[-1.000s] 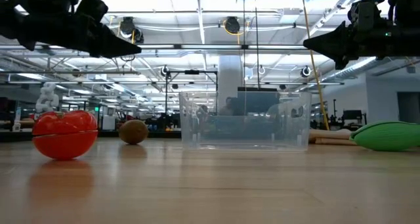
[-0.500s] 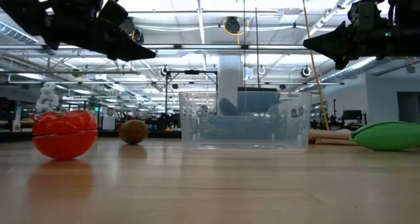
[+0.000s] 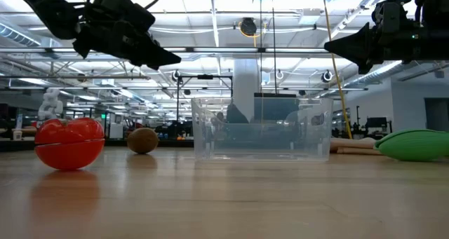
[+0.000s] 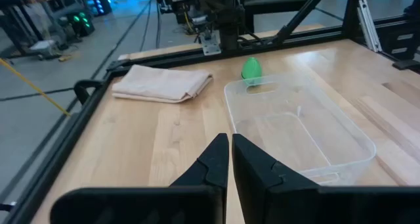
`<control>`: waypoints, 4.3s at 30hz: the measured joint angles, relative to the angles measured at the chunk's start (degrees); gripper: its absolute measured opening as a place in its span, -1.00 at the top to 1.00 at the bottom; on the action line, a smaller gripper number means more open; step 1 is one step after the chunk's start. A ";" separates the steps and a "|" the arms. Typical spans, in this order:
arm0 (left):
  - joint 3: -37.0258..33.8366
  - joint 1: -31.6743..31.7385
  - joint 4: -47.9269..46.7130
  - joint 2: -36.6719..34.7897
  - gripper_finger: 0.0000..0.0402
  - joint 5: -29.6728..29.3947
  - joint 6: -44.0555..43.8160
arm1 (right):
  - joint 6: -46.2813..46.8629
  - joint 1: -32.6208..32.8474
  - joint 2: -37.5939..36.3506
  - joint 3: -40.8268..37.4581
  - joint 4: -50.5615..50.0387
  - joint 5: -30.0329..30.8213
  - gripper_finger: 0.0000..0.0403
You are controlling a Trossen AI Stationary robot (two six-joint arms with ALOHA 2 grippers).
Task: Pick and placing Produce into tupperware
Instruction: Put the brown kiwi into the transparent bin
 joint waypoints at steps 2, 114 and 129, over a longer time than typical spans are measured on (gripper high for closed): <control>1.06 0.51 -0.04 1.47 0.87 1.25 -0.01 | 0.00 0.00 0.00 0.00 0.00 0.00 1.00; 35.07 -12.24 -73.30 24.05 0.87 -28.96 38.81 | -0.17 0.00 2.43 0.00 -0.80 0.21 1.00; 38.15 -13.68 -73.62 24.40 0.87 -30.22 36.51 | -0.05 -0.02 2.80 0.00 -0.81 0.24 1.00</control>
